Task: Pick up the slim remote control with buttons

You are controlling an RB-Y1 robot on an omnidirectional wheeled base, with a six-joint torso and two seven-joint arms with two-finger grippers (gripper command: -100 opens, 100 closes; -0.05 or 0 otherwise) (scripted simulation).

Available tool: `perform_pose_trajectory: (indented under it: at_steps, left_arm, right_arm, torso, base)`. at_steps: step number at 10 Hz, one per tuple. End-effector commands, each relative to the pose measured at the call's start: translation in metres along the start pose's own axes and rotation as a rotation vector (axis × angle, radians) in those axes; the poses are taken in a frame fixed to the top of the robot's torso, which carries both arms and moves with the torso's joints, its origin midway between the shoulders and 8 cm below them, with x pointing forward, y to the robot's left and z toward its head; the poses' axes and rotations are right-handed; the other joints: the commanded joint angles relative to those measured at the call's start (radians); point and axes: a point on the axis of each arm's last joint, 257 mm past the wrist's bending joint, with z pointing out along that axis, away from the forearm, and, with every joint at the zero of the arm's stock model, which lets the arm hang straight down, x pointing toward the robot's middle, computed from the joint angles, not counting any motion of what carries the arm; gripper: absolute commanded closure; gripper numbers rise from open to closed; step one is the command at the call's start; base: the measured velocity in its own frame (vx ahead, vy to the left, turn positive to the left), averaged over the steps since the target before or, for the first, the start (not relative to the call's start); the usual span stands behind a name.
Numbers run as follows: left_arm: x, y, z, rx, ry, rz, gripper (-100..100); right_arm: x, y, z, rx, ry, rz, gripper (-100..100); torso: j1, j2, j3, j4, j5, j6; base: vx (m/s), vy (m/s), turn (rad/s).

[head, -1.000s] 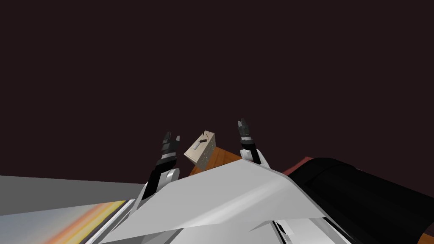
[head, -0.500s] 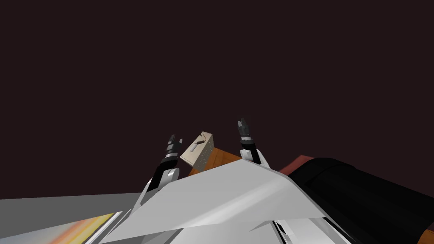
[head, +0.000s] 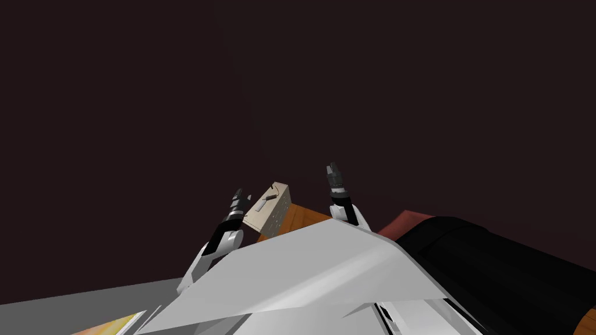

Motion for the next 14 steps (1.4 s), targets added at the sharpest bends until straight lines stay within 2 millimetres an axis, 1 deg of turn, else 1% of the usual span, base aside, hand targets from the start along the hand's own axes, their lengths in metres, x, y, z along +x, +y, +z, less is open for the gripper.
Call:
perform_pose_trajectory:
  at_steps: [1,2,3,4,5,6,7,8,9,10,11,12,13,14]
  left_arm:
    - [-0.009,0.020,0.002,-0.045,-0.015,-0.014,-100]
    - [-0.010,0.023,0.002,-0.050,-0.018,-0.014,-100]
    - [-0.020,0.036,0.006,-0.096,-0.031,-0.039,-100]
    - [-0.025,0.046,0.004,-0.117,-0.042,-0.039,-100]
    - [-0.038,0.064,0.006,-0.171,-0.063,-0.065,-100]
    - [-0.039,0.064,0.006,-0.173,-0.064,-0.065,-100]
    - [-0.042,0.070,0.005,-0.184,-0.071,-0.065,-100]
    - [-0.052,0.082,0.007,-0.228,-0.090,-0.092,-100]
    - [-0.059,0.094,0.003,-0.252,-0.104,-0.091,-100]
    - [-0.071,0.108,0.004,-0.299,-0.129,-0.119,-100]
    - [-0.077,0.117,0.000,-0.319,-0.142,-0.119,-100]
    - [-0.090,0.133,-0.001,-0.370,-0.173,-0.148,-100]
    - [-0.095,0.140,-0.005,-0.385,-0.184,-0.148,-100]
    - [-0.108,0.154,-0.007,-0.434,-0.216,-0.179,-100]
  right_arm:
    - [0.000,0.000,0.000,0.000,0.000,0.000,0]
    - [0.000,0.000,0.000,0.000,0.000,0.000,0]
    - [0.000,0.000,0.000,0.000,0.000,0.000,0]
    - [0.000,0.000,0.000,0.000,0.000,0.000,0]
    - [0.000,0.000,0.000,0.000,0.000,0.000,0]
    - [0.000,0.000,0.000,0.000,0.000,0.000,0]
    - [0.000,0.000,0.000,0.000,0.000,0.000,0]
    - [0.000,0.000,0.000,0.000,0.000,0.000,0]
    - [0.000,0.000,0.000,0.000,0.000,0.000,0]
    - [0.000,0.000,0.000,0.000,0.000,0.000,0]
    - [0.000,0.000,0.000,0.000,0.000,0.000,0]
    - [0.000,0.000,0.000,0.000,0.000,0.000,0]
    - [0.000,0.000,0.000,0.000,0.000,0.000,0]
    - [0.000,0.000,0.000,0.000,0.000,0.000,0]
  torso:
    - [0.000,0.000,0.000,0.000,0.000,0.000]
    - [0.001,0.000,0.000,0.000,0.000,0.000]
    - [0.002,0.001,0.001,0.000,0.000,0.000]
    - [0.002,0.001,0.000,0.000,0.000,0.000]
    - [0.002,0.001,0.000,0.000,0.000,0.000]
    - [0.001,0.000,0.000,0.000,0.000,0.000]
    - [0.001,0.000,0.000,0.000,0.000,0.000]
    - [0.002,0.001,0.000,0.000,0.000,0.000]
    - [0.002,0.000,0.000,0.000,0.000,0.000]
    - [0.002,0.000,0.000,0.000,0.000,-0.001]
    - [0.001,-0.001,0.000,0.000,0.000,0.000]
    - [0.002,0.000,0.000,0.000,0.000,-0.001]
    - [0.001,-0.001,-0.001,0.000,0.000,0.000]
    - [0.002,0.000,0.000,0.000,0.000,0.000]
  base:
    - [0.021,-0.048,-0.051]
    - [0.005,-0.017,0.008]
    - [0.013,-0.031,-0.097]
    - [0.015,-0.037,-0.052]
    - [0.027,-0.054,-0.089]
    - [0.027,-0.046,-0.047]
    - [0.012,-0.020,0.008]
    - [0.019,-0.034,-0.099]
    - [0.026,-0.032,-0.054]
    - [0.039,-0.042,-0.093]
    - [0.030,-0.037,-0.054]
    - [0.044,-0.042,-0.086]
    - [0.032,-0.034,-0.062]
    - [0.035,-0.026,-0.132]
